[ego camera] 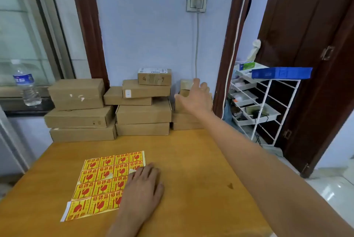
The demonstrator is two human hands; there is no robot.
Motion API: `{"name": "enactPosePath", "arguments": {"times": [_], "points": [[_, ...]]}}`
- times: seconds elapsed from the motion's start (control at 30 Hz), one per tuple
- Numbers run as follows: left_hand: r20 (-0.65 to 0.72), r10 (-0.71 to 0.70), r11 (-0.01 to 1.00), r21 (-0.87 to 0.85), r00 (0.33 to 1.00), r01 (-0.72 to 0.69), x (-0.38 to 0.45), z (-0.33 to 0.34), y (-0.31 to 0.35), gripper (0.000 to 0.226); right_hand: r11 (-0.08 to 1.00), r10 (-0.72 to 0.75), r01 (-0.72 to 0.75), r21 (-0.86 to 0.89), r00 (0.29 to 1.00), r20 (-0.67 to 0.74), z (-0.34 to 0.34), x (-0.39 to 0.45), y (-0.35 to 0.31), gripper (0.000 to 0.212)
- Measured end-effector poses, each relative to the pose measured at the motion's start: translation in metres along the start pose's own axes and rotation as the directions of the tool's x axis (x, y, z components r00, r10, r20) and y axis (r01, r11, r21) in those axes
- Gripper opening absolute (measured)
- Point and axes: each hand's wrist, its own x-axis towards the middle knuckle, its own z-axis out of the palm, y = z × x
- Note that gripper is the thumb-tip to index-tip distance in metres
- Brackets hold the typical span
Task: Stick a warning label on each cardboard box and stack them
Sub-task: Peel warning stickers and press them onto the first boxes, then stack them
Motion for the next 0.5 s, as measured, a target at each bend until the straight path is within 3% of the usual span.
{"name": "enactPosePath", "arguments": {"times": [0.13, 0.23, 0.4, 0.5], "points": [[-0.025, -0.017, 0.998, -0.060, 1.000, 0.016, 0.004, 0.005, -0.003, 0.058, 0.984, 0.174, -0.174, 0.035, 0.985, -0.001, 0.018, 0.031, -0.007, 0.113], [-0.045, -0.036, 0.997, -0.076, 0.998, 0.032, 0.011, 0.006, -0.004, 0.054, 0.973, 0.231, -0.230, 0.030, 0.973, -0.008, 0.039, 0.049, -0.006, 0.111], [-0.069, -0.051, 0.998, -0.046, 0.996, 0.048, 0.013, 0.006, -0.006, 0.051, 0.974, 0.224, -0.225, -0.001, 0.969, -0.108, 0.046, 0.049, -0.003, 0.095], [-0.082, -0.057, 0.998, -0.024, 0.995, 0.056, 0.012, 0.010, -0.007, 0.046, 0.993, 0.112, -0.101, 0.066, 0.975, -0.194, 0.031, 0.014, -0.005, 0.089]]}}
